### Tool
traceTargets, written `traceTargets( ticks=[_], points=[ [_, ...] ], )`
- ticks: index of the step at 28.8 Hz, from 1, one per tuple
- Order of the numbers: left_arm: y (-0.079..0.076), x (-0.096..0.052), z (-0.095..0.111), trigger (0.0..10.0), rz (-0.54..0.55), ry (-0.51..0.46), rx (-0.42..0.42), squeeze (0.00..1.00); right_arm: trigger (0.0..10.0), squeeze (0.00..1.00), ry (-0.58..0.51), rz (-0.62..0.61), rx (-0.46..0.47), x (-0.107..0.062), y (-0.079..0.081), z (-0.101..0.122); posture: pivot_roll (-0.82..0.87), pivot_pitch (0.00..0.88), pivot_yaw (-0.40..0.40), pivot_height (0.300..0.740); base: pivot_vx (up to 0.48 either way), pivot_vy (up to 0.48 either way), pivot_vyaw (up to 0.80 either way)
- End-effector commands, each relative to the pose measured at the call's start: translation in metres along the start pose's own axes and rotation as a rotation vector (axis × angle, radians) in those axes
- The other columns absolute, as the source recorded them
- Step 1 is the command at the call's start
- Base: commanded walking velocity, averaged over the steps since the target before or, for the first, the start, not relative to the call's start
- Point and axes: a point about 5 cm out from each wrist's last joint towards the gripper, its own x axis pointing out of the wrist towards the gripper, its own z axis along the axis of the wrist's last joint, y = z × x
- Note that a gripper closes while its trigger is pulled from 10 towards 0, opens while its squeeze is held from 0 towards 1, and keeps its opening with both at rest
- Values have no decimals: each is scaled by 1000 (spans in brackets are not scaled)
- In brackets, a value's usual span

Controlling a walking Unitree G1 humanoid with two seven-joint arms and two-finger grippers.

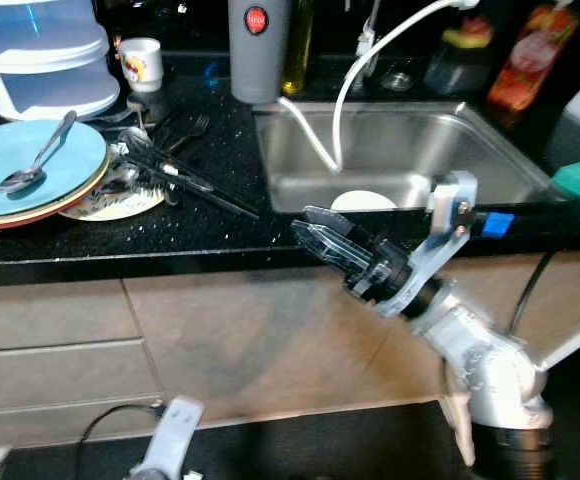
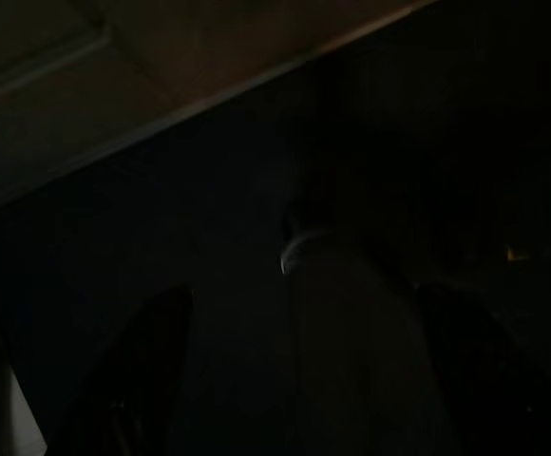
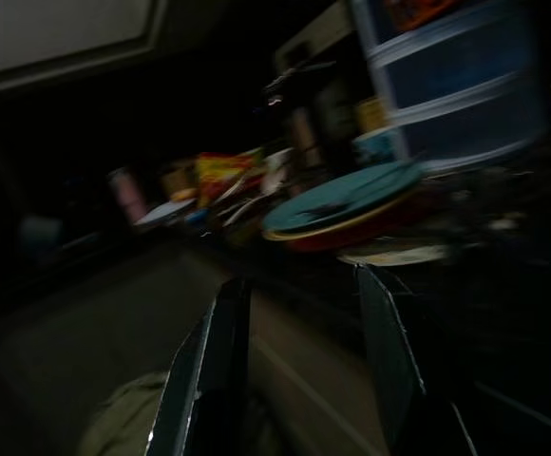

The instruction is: Kitchen organization

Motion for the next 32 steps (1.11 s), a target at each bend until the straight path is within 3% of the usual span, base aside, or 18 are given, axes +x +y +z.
traceTargets(
  ticks=[1, 13, 16, 22, 26, 27, 30, 32],
  points=[
    [-2, -1, -8, 10000, -8, 30, 5, 0, 10000, 0, 4, -2, -14, -1, -1, 1, 56, 34, -49, 740, -341, 0, 0],
    [-3, 0, -7, 10000, -12, 27, 2, 0, 10000, 0, 83, -6, -58, -1, -1, -8, 54, 33, -50, 740, -242, 0, 0],
    [-3, 0, -5, 10000, -12, 18, -6, 0, 10000, 0, 226, -35, -171, -3, -3, -24, 52, 33, -50, 740, -124, 0, 0],
    [-2, 0, -4, 10000, -11, 10, -7, 0, 10000, 0, 311, -39, -240, -2, -1, -35, 51, 32, -48, 740, 0, 0, 0],
    [0, -1, -4, 10000, -14, 7, -5, 0, 10000, 0, 440, -76, -409, 1, 1, -54, 48, 31, -48, 740, 0, -106, 0],
    [0, -1, -4, 10000, -14, 7, -5, 0, 10000, 0, 440, -76, -409, 1, 1, -54, 48, 31, -48, 740, 0, -424, 0],
    [4, -1, -4, 10000, 7, 5, -10, 0, 10000, 0, 504, -118, -556, -1, 0, -64, 45, 33, -48, 740, 0, -423, 0],
    [4, -1, -4, 10000, 7, 5, -10, 0, 10000, 0, 504, -118, -556, -1, 0, -64, 45, 33, -48, 740, 0, -424, 0]
  ],
)
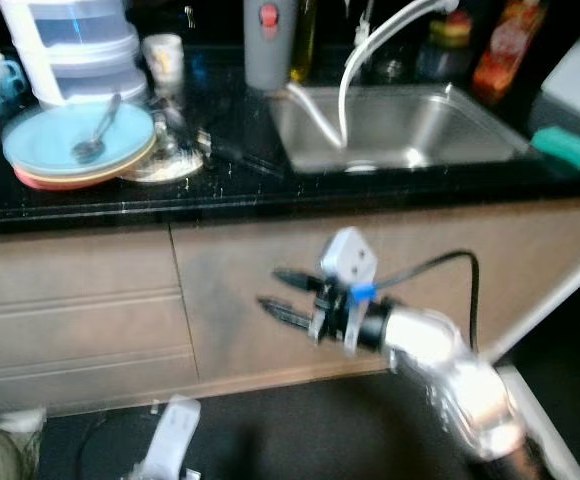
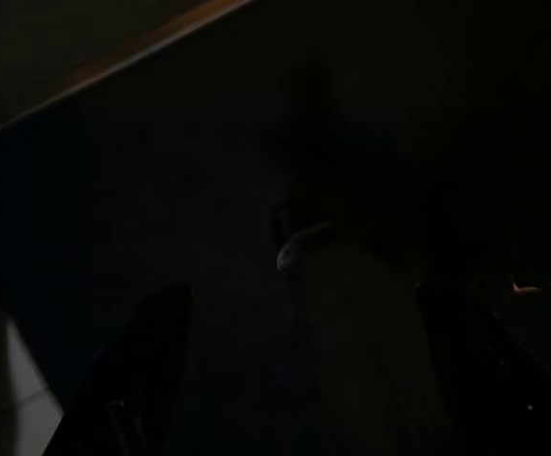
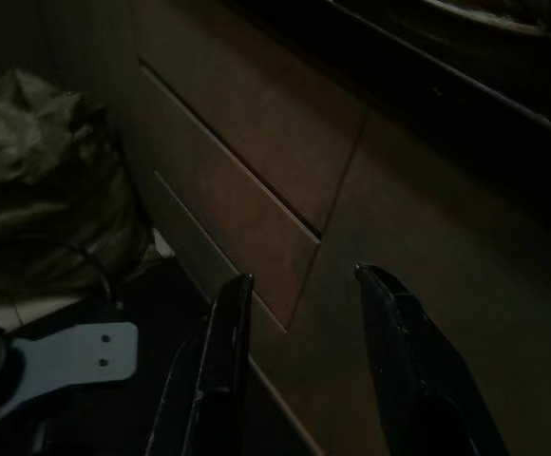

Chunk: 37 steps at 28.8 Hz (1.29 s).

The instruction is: Kitchen organization

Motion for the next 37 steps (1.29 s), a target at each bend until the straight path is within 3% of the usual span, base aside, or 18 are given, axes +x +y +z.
traceTargets(
  ticks=[1, 4, 5, 9, 10, 12, 15, 16, 17, 18, 19, 29, 37],
  points=[
    [-1, 0, -1, 10000, 4, 5, -5, 0, 10000, 0, 11, -29, -51, -3, -2, -2, 46, 33, -48, 740, 311, -356, 0],
    [0, 0, 1, 10000, 9, -1, -17, 0, 10000, 0, 50, -69, -164, -6, 0, -9, 46, 39, -46, 740, 0, 0, 0],
    [0, 0, 1, 10000, 9, -1, -17, 0, 10000, 0, 50, -69, -164, -6, 0, -9, 46, 39, -46, 740, 0, 0, 0],
    [-1, 0, 1, 10000, 3, -3, -20, 0, 10000, 0, 135, -108, -419, -10, 3, -22, 41, 43, -44, 740, 0, 0, 0],
    [-1, 0, 1, 10000, 3, -3, -20, 0, 10000, 0, 135, -108, -419, -10, 3, -22, 41, 43, -44, 740, 0, 0, 0],
    [-2, 0, 0, 10000, 0, -1, -19, 0, 10000, 0, 129, -178, -555, -10, 2, -19, 39, 43, -44, 740, 0, 0, 0],
    [-2, 0, 0, 10000, -3, 2, -16, 0, 10000, 0, 110, -132, -609, -12, 12, -23, 34, 45, -36, 740, 0, 0, 0],
    [-2, 0, 0, 10000, -6, 4, -12, 0, 10000, 0, 84, -179, -655, -15, 14, -22, 30, 46, -30, 740, 0, 0, 0],
    [-2, 0, 0, 10000, -7, 5, -10, 0, 10000, 0, 71, -197, -675, -15, 14, -22, 30, 46, -29, 740, 0, 0, 0],
    [-1, 0, 0, 10000, -8, 5, -8, 0, 10000, 0, 67, -201, -616, -16, 17, -25, 29, 46, -26, 740, 0, 0, 0],
    [-1, 0, 0, 10000, -8, 5, -8, 0, 10000, 0, 67, -201, -616, -16, 17, -25, 29, 46, -26, 740, 0, 0, 0],
    [1, 0, 3, 10000, -13, 3, 9, 0, 10000, 0, 98, -193, -792, -12, 27, -35, 21, 48, -9, 740, 0, 0, 0],
    [0, 0, 2, 10000, -18, 6, 15, 0, 10000, 0, 94, -182, -779, -12, 28, -34, 32, 55, -10, 740, 0, 0, 0]
  ],
)
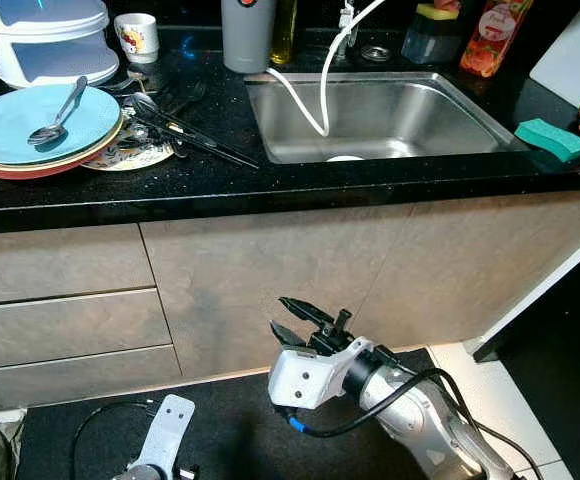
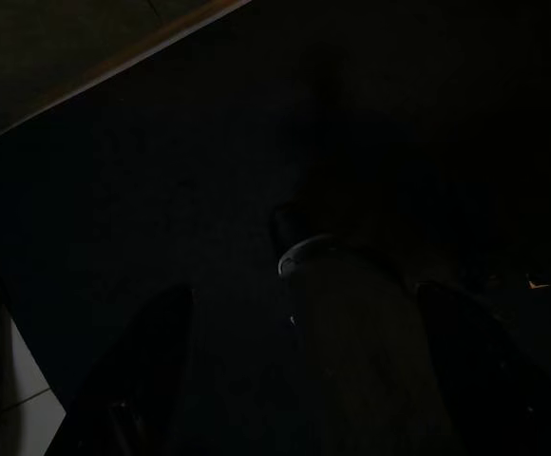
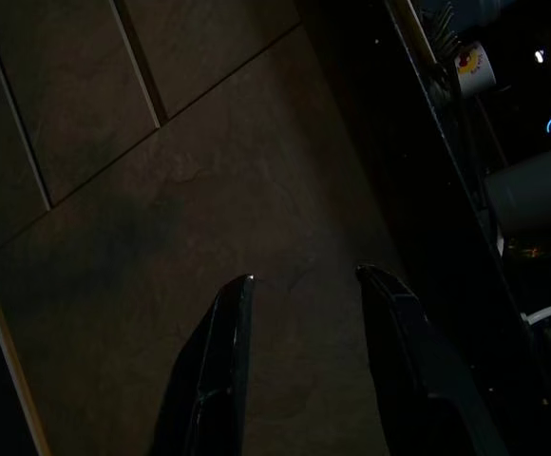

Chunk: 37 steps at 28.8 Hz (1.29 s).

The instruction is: Kitchen organization

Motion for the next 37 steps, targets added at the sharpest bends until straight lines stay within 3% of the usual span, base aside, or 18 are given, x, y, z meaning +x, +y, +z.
traceTargets(
  ticks=[1, 37],
  points=[
    [0, -1, -6, 10000, -6, 26, 16, 0, 10000, 0, -4, 4, -14, -2, 1, 1, 32, 53, -10, 740, 0, 0, 0],
    [-3, 0, -4, 10000, -13, 21, 5, 0, 10000, 0, -17, 11, -47, -5, 2, -2, 9, 57, -5, 740, 0, 0, 0]
  ],
)
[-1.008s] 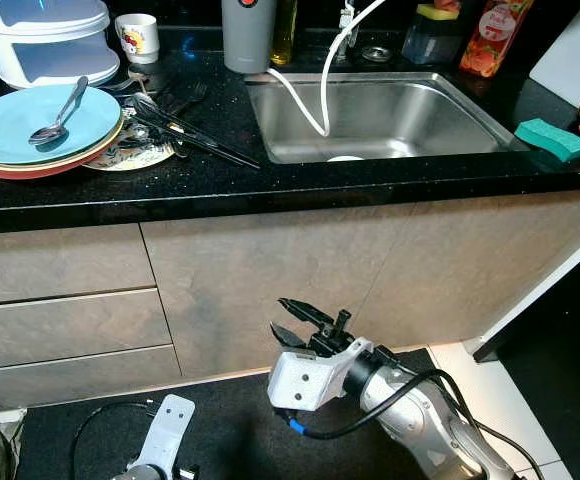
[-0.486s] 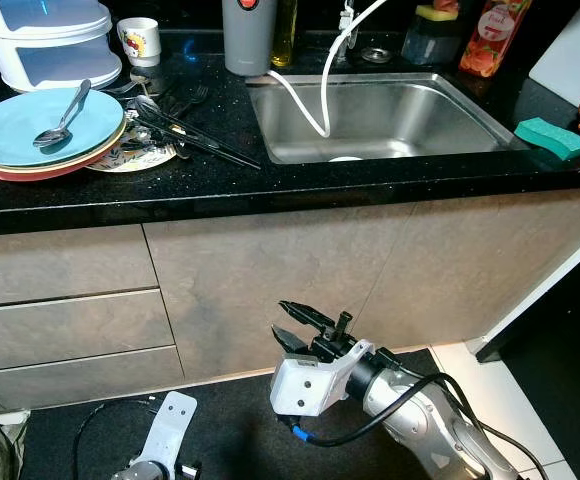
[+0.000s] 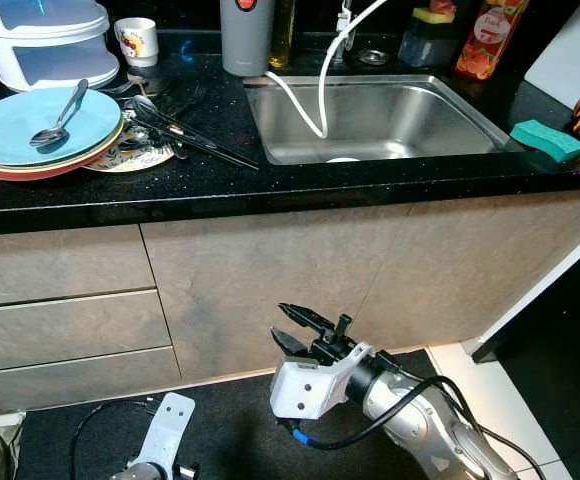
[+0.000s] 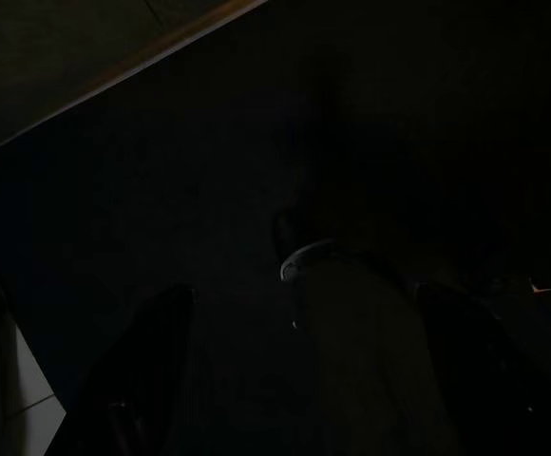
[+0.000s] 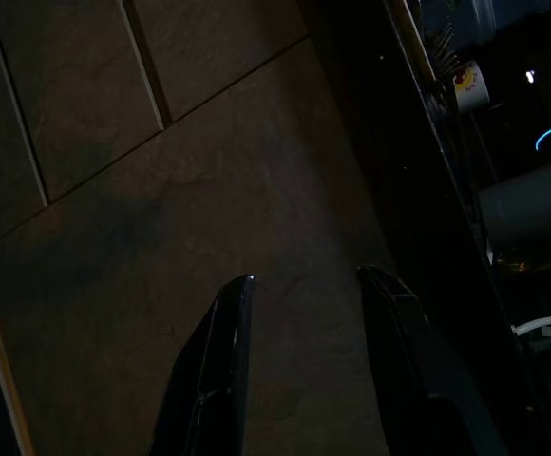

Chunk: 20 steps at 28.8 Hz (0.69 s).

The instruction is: Kitchen organization

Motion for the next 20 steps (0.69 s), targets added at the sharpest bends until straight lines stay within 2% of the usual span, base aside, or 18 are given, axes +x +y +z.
traceTargets(
  ticks=[1, 20],
  points=[
    [-4, 0, -5, 10000, -15, 25, 9, 0, 10000, 0, 4, -1, -7, -1, -2, -2, 9, 59, -3, 740, 0, 0, 0],
    [-9, 1, -5, 10000, -28, 25, 12, 0, 10000, 0, 4, -2, -9, -2, -2, -2, -8, 53, -8, 740, 0, 0, 0]
  ],
)
